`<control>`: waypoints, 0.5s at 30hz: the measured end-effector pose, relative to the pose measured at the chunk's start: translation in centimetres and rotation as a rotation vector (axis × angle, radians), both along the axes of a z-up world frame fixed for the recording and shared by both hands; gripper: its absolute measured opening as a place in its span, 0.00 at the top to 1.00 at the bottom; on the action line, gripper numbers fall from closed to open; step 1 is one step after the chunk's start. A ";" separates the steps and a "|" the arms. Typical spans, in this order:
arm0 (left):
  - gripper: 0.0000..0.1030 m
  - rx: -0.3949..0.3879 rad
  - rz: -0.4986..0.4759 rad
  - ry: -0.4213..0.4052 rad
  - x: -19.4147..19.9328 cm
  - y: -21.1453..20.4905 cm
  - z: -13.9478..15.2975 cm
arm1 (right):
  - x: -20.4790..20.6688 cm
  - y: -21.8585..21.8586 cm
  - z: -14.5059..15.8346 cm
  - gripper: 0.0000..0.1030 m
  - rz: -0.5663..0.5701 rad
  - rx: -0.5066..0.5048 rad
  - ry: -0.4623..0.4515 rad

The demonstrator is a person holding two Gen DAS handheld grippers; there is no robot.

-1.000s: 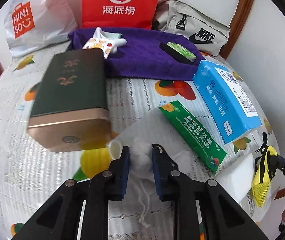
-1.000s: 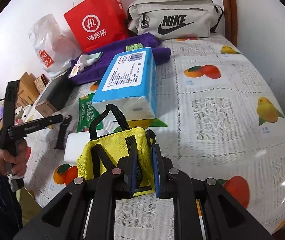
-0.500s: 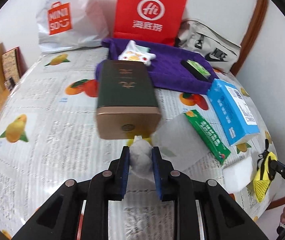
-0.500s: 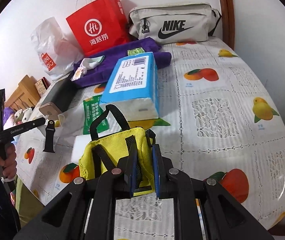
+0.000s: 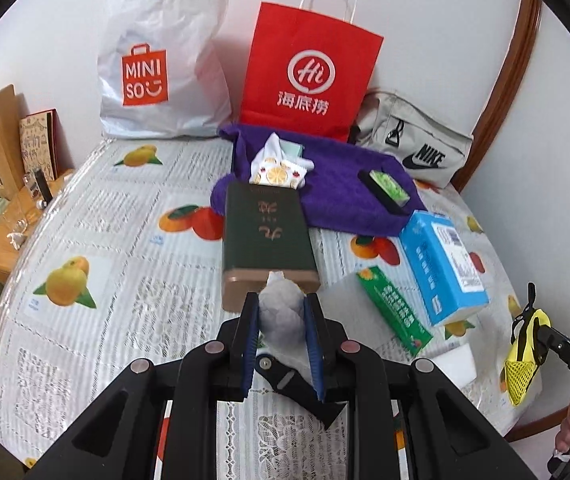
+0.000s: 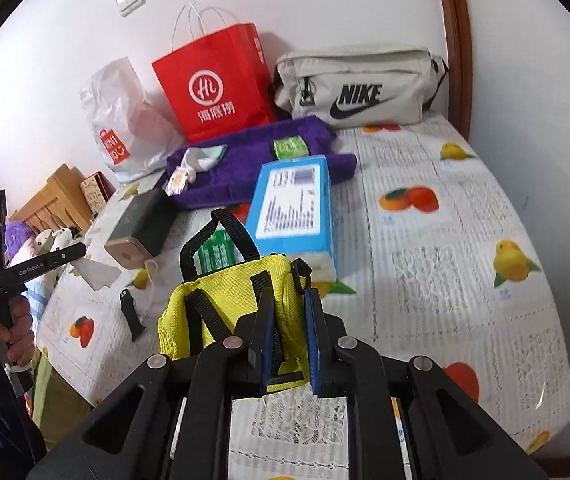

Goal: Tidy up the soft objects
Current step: 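Grasp and lift the white drawstring pouch with the left gripper while the right gripper holds the yellow pouch, then carry the white pouch with the left gripper while the right gripper carries the yellow pouch over the towel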

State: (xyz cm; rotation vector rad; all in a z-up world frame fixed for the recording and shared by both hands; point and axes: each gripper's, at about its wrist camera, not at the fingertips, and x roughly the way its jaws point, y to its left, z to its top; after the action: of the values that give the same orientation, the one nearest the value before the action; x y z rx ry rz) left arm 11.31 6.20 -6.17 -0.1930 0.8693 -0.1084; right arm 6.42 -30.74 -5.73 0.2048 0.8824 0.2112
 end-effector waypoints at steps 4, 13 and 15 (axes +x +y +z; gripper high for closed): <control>0.80 0.000 0.003 -0.022 0.3 0.2 1.4 | 0.6 0.3 1.3 0.86 0.004 -0.008 -0.024; 0.80 0.006 0.004 -0.050 2.0 -0.2 3.5 | 3.0 1.1 3.6 0.86 0.028 -0.005 -0.067; 0.80 0.008 0.004 -0.053 2.6 -0.2 3.7 | 3.6 1.2 3.8 0.86 0.028 -0.004 -0.070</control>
State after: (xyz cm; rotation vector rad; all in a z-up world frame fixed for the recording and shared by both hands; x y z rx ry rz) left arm 13.86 5.95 -2.42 -0.1840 0.8167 -0.1060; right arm 10.04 -29.58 -1.90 0.1802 0.8165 0.2417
